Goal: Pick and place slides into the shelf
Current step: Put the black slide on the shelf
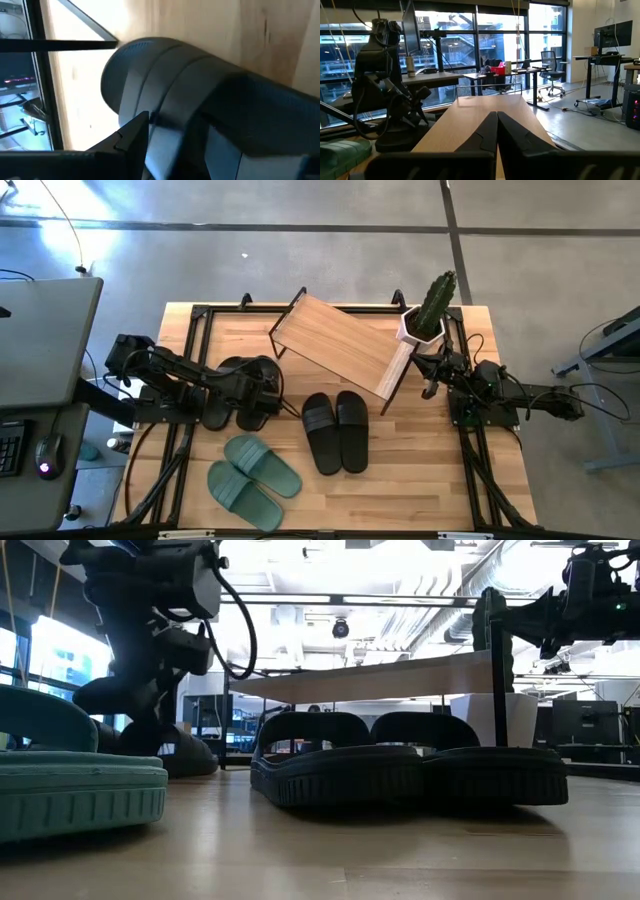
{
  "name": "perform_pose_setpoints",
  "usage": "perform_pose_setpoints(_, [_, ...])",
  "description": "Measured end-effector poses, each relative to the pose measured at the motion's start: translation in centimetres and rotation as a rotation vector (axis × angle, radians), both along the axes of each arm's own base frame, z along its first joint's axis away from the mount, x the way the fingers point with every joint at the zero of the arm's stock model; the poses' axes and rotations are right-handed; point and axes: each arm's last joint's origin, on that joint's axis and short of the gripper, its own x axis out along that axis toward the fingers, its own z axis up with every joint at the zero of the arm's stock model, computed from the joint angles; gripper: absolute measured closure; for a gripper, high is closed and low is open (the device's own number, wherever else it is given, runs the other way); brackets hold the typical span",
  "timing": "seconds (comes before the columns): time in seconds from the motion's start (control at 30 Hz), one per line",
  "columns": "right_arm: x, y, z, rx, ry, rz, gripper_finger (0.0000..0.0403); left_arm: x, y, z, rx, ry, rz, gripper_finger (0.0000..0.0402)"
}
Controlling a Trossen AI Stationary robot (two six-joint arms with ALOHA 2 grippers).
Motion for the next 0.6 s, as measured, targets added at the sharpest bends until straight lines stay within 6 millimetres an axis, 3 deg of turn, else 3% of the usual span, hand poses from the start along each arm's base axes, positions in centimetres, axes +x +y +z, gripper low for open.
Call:
perform_pose_setpoints(0.13, [0.00, 0.00, -0.01, 0.000, 0.000, 0.000, 0.0402, 0.09, 0.10, 0.08, 0.046, -0.010, -0.002, 0.0274])
perform_pose_setpoints(0.37, [0.00, 0.00, -0.01, 0.002, -0.001, 0.000, 0.0402, 0.08, 0.07, 0.06, 0.032, 0.006, -0.024, 0.0387])
perform_pose_setpoints(0.6, [0.00, 0.00, 0.00, 0.001, 0.000, 0.000, 0.0402, 0.04, 0.08, 0.09, 0.041, -0.001, -0.007, 0.0393])
